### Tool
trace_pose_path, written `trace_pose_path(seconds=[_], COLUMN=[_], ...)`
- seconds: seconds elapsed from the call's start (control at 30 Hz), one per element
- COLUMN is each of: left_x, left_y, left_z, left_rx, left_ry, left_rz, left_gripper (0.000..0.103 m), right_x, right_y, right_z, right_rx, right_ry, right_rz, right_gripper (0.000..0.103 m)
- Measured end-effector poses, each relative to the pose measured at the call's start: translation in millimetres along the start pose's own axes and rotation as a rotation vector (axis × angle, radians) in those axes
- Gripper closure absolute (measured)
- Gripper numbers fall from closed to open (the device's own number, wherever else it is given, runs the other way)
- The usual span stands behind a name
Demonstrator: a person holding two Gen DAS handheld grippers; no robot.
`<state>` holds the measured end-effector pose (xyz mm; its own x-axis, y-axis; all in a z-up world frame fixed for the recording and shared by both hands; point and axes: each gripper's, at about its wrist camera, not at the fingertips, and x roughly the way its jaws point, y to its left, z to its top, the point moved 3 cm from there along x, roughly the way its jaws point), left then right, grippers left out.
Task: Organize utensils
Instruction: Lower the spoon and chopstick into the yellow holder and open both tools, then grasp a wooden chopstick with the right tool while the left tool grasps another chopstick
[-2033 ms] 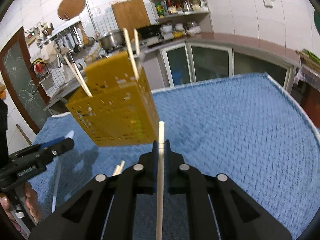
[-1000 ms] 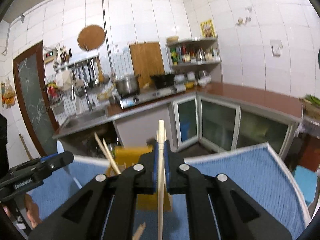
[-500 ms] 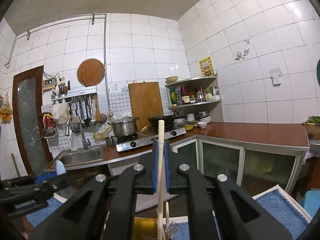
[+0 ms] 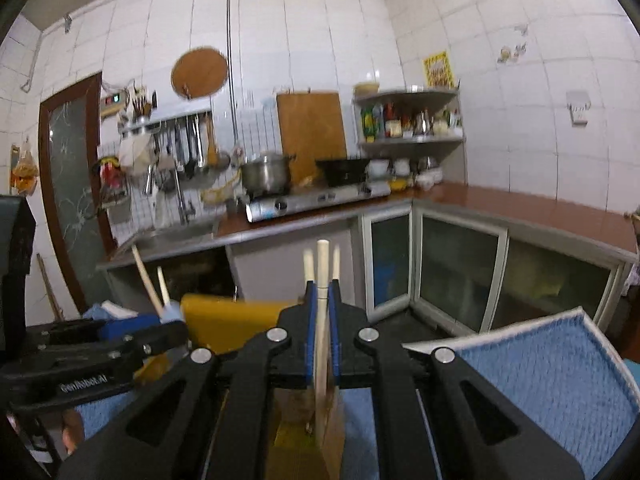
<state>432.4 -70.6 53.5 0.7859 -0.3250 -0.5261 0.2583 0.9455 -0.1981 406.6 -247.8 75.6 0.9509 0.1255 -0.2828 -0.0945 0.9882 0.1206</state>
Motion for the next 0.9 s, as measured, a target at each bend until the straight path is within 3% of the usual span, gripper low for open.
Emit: trace_pose_path(seconds=[0.13,0.17,0.2,0.27,0.37,0.47,0.6,0.77,0.9], left_x=[-17,-25,-34,-50,-71,-88,-103,-105,-101], left_y=[9,12,14,18,28,38,51,57,59], left_z=[-3,-3,-2,-3,-9,-22,-55,-89,-113], left_rx=[-0.032,-0.035,-0.034,-0.029,-0.029,-0.037,-0.033,-0.003,0.012], left_ry=[0.007,0.002,-0.006,-0.017,-0.016,-0.021,-0.013,0.002,0.038], left_rz=[0.01,0.016,0.026,0.053,0.08,0.119,0.175,0.238,0.238], left_gripper=[0.036,0.029,0.022,0.014,0.006,0.005,0.005,0.005,0.005], right_x=[5,4,0,-11,-28,-43,-65,-80,-86], right_y=[2,1,0,-3,-3,0,3,8,15], right_z=[-15,-16,-16,-15,-12,-17,-40,-83,-119], right_rx=[-0.037,-0.037,-0.03,-0.005,0.003,0.002,0.023,0.024,0.045], right_ry=[0.078,0.096,0.105,0.091,0.094,0.125,0.173,0.261,0.342], right_rz=[-0.018,-0.02,-0.02,-0.02,-0.036,-0.045,-0.069,-0.118,-0.133], right_gripper=[0.096,0.089,0.07,0.054,0.054,0.052,0.037,0.034,0.034])
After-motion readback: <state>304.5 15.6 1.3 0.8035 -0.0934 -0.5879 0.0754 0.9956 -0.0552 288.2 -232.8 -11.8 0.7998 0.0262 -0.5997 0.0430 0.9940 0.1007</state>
